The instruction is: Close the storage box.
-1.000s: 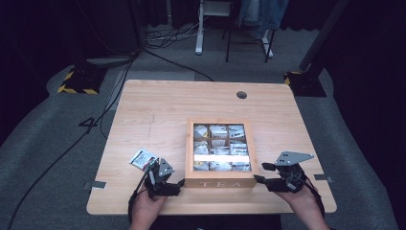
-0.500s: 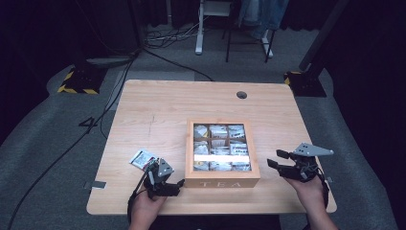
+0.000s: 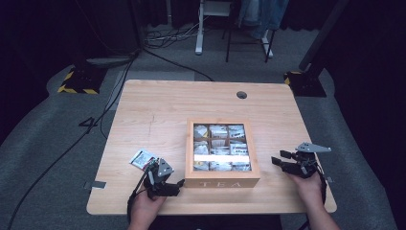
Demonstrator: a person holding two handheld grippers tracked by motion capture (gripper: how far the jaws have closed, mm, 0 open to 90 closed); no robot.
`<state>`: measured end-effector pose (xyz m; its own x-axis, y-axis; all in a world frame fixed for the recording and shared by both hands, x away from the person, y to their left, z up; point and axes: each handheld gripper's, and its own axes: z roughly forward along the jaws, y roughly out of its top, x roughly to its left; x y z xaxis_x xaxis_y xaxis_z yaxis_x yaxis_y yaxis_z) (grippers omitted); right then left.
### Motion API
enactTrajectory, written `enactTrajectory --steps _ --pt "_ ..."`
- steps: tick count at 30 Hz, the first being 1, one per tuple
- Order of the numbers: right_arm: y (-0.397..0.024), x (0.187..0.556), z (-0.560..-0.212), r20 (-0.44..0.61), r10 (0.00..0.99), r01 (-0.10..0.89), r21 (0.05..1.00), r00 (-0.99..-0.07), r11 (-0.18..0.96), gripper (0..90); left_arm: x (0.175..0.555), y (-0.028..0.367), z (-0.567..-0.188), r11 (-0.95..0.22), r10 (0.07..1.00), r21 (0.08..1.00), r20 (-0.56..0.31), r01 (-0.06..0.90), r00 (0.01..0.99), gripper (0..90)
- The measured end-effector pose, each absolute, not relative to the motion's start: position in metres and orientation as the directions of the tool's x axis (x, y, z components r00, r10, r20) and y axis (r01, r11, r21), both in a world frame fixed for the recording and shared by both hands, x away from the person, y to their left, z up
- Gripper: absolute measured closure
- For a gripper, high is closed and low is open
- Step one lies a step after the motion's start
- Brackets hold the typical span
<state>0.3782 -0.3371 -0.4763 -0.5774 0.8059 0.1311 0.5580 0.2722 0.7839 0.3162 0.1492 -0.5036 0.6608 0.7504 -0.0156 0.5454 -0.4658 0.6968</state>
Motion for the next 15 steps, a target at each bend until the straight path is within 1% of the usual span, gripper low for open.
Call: enactTrajectory --steps 5,7,12,15 --pt "-0.328 0.379 -0.483 0.1 0.792 0.553 0.768 -0.602 0.323 42.0 0.316 0.149 -0.504 -0.466 0.751 0.697 -0.014 0.545 0.661 20.4" --pt "-0.322 0.38 -0.485 0.064 0.774 0.529 0.765 -0.631 0.368 40.5 0.316 0.149 -0.504 -0.466 0.751 0.697 -0.015 0.546 0.66 20.4" --pt "-0.316 0.382 -0.49 0.058 0.768 0.535 0.751 -0.638 0.387 38.4 0.317 0.149 -0.503 -0.469 0.748 0.695 -0.016 0.546 0.664 20.2" --pt "-0.313 0.382 -0.493 0.035 0.766 0.529 0.744 -0.641 0.409 36.9 0.317 0.149 -0.504 -0.469 0.747 0.695 -0.018 0.545 0.665 19.7"
